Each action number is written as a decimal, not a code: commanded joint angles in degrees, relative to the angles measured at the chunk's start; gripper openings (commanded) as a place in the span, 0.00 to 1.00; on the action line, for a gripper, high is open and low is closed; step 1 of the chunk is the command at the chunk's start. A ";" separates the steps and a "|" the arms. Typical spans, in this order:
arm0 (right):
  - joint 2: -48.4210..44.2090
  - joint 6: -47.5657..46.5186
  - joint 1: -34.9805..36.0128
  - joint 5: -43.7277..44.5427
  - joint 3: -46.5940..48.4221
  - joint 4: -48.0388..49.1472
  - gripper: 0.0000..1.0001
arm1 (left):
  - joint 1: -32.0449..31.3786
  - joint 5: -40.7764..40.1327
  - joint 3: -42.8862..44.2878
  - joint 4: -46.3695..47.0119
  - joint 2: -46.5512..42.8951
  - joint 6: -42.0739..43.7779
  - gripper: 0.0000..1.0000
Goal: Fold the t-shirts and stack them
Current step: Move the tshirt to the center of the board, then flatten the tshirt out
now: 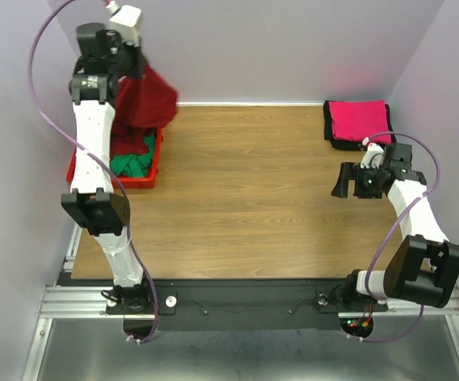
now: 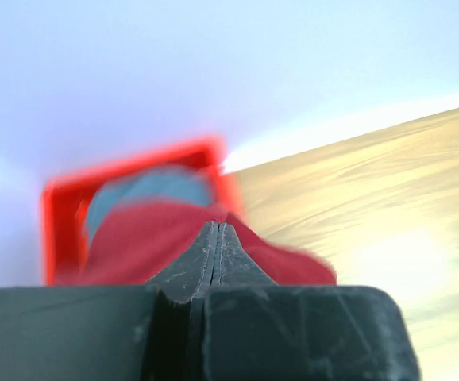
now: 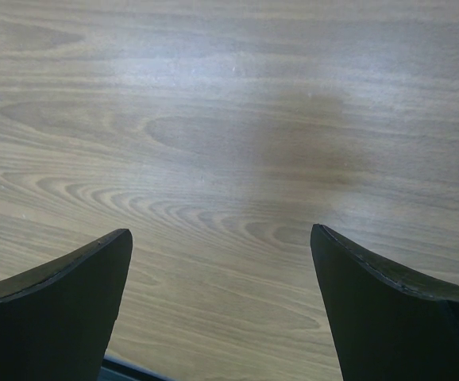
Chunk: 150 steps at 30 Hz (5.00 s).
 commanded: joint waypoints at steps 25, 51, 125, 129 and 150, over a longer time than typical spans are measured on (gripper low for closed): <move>-6.56 -3.28 -1.08 -1.10 5.27 -3.30 1.00 | -7.17 23.10 -50.89 8.95 -27.24 -3.06 0.77; 10.31 -21.58 -0.90 15.58 0.53 -12.28 0.61 | -40.02 2.10 -63.25 9.10 -15.74 15.42 0.88; 13.10 -23.45 -11.56 -5.07 43.11 -14.57 0.00 | -7.94 13.51 -49.65 -1.28 -33.24 12.79 0.00; 22.60 -19.57 -7.16 -2.18 53.93 -11.42 0.01 | -7.86 11.93 -35.95 5.05 -20.41 6.73 0.00; -0.83 -34.74 -7.67 -0.33 31.98 -1.72 0.01 | -4.25 23.35 -40.63 -3.14 -33.29 18.90 0.00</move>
